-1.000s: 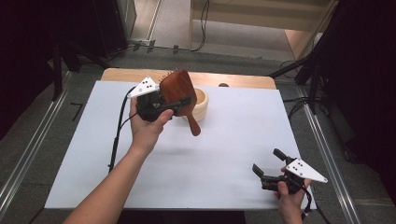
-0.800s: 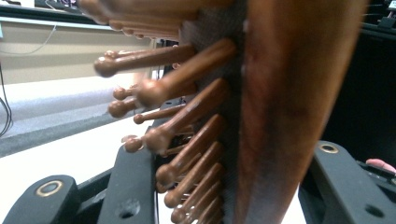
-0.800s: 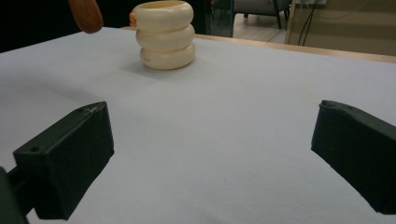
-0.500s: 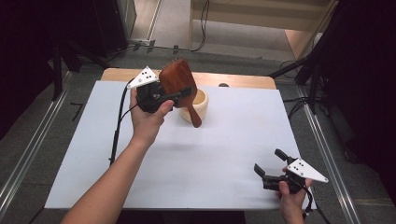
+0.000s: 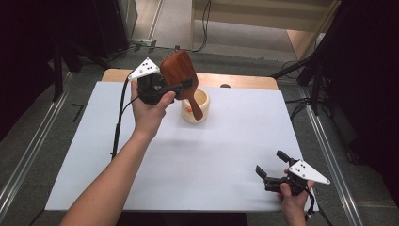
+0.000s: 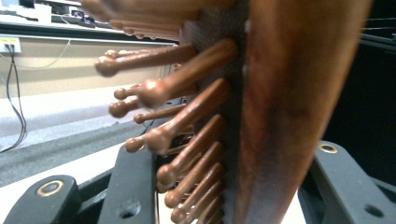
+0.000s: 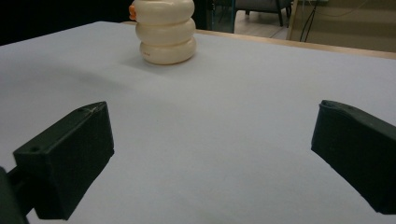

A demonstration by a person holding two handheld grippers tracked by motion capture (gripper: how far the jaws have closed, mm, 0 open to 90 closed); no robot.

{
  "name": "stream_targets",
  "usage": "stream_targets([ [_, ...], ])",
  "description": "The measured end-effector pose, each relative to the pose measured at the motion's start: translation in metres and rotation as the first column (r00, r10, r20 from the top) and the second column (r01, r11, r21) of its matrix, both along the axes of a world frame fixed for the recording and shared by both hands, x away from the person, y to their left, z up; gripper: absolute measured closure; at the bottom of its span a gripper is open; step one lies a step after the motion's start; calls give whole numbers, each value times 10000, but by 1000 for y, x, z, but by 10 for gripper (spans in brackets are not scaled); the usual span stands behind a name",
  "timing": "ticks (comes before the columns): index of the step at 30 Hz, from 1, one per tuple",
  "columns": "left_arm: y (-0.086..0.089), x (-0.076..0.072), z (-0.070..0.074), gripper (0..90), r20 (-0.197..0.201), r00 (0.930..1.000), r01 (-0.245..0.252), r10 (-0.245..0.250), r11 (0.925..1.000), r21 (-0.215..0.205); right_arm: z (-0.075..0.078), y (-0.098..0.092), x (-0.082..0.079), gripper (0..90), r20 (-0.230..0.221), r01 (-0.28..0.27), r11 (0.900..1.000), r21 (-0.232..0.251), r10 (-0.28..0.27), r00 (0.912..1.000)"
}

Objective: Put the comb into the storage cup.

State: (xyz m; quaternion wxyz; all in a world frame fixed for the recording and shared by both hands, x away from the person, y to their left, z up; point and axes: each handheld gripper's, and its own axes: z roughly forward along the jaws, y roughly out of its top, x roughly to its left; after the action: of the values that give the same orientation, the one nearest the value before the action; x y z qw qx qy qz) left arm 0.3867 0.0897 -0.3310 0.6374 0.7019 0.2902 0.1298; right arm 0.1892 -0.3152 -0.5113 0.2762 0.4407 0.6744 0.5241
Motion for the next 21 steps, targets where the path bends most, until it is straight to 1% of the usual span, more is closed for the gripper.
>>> stream_targets([
  [5,-1,6,2,553,-15,10000,-89,89,9999,-58,0,1,0,0,-12,-27,10000,-11,27,10000],
  [11,-2,12,3,553,17,9997,-246,246,9997,-22,0,0,0,0,14,-7,10000,24,7,10000],
  [16,-3,19,1,553,-41,9992,-409,409,9992,-31,0,0,0,0,17,-42,9999,131,42,10000],
  [21,-4,25,-1,553,-70,9983,-575,574,9983,-65,0,0,0,0,19,-52,9999,96,51,10000],
])
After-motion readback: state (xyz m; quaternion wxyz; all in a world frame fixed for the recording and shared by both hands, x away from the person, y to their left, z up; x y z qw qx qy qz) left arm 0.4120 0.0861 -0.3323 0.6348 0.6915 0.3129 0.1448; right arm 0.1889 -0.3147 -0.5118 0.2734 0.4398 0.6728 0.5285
